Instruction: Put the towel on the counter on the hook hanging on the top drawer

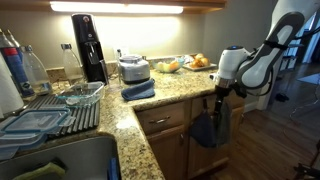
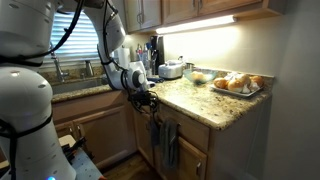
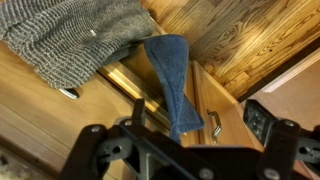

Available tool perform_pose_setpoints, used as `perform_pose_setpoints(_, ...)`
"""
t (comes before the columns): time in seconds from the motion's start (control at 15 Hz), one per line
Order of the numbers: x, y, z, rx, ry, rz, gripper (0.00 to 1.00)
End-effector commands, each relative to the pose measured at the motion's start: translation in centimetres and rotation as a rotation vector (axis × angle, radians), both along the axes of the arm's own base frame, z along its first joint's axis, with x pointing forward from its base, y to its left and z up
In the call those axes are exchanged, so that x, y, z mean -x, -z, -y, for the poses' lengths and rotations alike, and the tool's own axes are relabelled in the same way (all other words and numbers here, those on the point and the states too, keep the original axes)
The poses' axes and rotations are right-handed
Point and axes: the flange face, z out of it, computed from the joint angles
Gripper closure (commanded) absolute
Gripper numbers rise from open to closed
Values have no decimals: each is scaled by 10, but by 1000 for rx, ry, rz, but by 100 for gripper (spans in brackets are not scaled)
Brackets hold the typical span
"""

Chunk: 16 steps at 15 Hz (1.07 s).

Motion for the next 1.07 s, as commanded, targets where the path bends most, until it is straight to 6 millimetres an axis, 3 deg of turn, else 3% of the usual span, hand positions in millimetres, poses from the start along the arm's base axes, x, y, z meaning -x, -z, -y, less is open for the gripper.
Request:
perform_pose_setpoints(0.0,16,24,14,-47,16,62,0)
perform_pose_setpoints(0.33,30,53,27,-119,26,155,0)
perform_pose_setpoints(0.67,32,70,42,-151,68,251,0)
perform_pose_setpoints(0.73,10,55,40,-155,79,249,0)
perform_pose_setpoints(1.0,-6,54,45,-183,110,276,3)
